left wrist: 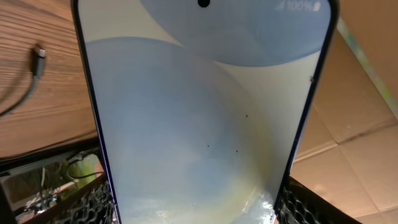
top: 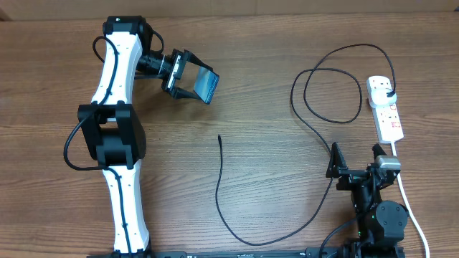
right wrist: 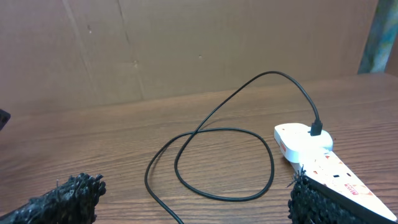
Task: Plug charger to phone and switch on socket
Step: 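Lift the phone with the left gripper and tilt it upright, then hold the phone raised, bottom edge toward the table center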
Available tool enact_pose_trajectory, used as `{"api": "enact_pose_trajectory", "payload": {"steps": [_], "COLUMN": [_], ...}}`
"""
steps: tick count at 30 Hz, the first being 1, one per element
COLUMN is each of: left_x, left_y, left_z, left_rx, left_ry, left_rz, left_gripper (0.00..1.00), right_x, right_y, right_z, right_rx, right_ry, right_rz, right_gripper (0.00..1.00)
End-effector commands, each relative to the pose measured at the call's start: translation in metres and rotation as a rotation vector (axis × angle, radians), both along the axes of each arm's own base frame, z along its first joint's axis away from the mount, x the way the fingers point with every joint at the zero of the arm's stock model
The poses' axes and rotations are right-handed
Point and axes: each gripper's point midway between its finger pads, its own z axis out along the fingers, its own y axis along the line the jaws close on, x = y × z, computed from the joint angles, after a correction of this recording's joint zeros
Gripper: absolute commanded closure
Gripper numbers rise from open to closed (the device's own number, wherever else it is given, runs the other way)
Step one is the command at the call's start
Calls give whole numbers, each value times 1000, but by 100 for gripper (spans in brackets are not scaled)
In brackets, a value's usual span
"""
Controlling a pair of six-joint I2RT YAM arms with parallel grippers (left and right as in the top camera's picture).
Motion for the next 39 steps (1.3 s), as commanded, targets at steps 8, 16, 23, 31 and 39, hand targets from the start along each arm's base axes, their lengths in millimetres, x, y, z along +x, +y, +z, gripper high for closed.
{"api": "enact_pose_trajectory", "payload": {"steps": [8, 16, 23, 31, 39], "left_x": [8, 8, 10, 13, 12], "left_y": [-14, -14, -17, -20, -20], "left_z": [30, 32, 39, 53, 50], "left_rx": [-163, -169, -207, -287, -273], "left_ry": [-47, -37, 23, 32, 31], "left_rz": [21, 28, 63, 83, 80], "left_gripper": [96, 96, 96, 96, 96], "right_x": [0, 0, 0, 0, 0], "right_y": [0, 0, 0, 0, 0], "right_z": [0, 0, 0, 0, 0], "right_rx": [-7, -7, -7, -7, -7], "right_ry": [-8, -8, -8, -8, -8], "right_rz": [0, 0, 0, 0, 0], "right_gripper": [0, 0, 0, 0, 0]}}
